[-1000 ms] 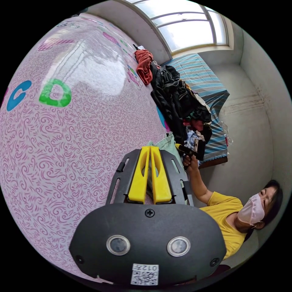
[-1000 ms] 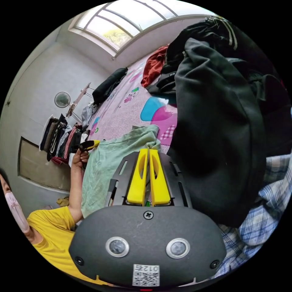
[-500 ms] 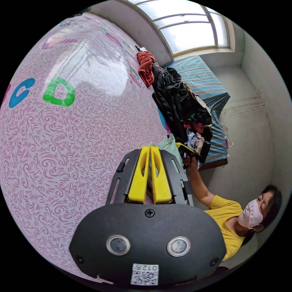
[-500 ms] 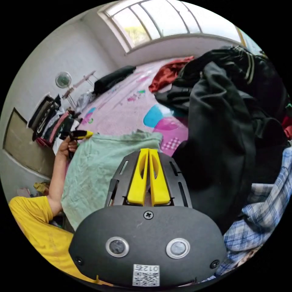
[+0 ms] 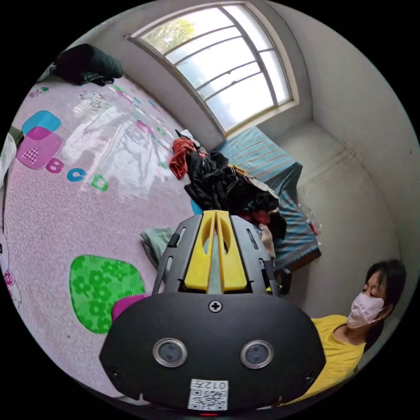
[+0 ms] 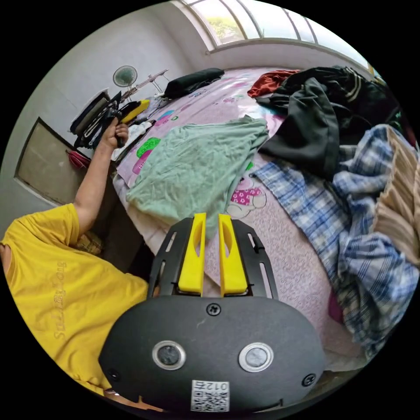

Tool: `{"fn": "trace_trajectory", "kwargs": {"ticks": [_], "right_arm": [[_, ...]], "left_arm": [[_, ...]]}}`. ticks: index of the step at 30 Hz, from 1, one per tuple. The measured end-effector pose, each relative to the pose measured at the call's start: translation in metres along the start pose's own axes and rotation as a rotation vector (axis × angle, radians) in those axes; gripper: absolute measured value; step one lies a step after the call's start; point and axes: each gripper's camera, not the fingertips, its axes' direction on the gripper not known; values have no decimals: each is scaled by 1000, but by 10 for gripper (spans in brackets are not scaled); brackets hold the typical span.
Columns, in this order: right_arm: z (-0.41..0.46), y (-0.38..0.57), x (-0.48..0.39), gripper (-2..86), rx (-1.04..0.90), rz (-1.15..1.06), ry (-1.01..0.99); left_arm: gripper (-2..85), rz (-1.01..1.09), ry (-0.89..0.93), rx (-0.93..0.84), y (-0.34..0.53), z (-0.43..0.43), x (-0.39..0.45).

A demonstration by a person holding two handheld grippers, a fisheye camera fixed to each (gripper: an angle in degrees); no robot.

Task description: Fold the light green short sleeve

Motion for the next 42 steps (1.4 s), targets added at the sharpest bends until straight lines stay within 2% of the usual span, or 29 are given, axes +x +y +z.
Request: {"fn": "trace_trajectory", "kwargs": {"ticks": [2, 4, 10, 13, 16, 20, 24, 30, 36, 42], "right_arm": [[-8, 24, 14, 49, 50, 83, -130], [-15, 36, 23, 60, 87, 116, -223], [-21, 46, 31, 61, 88, 149, -313], [-28, 45, 24, 37, 89, 155, -313], [-34, 47, 21, 22, 104, 152, -327], [-48, 54, 25, 12, 147, 165, -386], [-60, 55, 31, 9, 166, 193, -433], [-73, 53, 36, 8, 167, 222, -499], [-97, 53, 22, 8, 172, 184, -409], [-121, 53, -12, 7, 165, 101, -258]], "left_arm": [[17, 89, 0, -148, 35, 9, 49], [32, 193, -110, -255, 102, 14, 108], [76, 326, -542, -361, 244, 30, 194], [89, 388, -731, -394, 273, 50, 222], [94, 397, -846, -431, 286, 67, 235], [89, 382, -811, -454, 294, 76, 245], [68, 328, -723, -384, 294, 68, 252], [17, 313, -748, -407, 299, 69, 256], [1, 300, -680, -358, 302, 46, 257], [-1, 315, -691, -397, 312, 45, 248]]}}
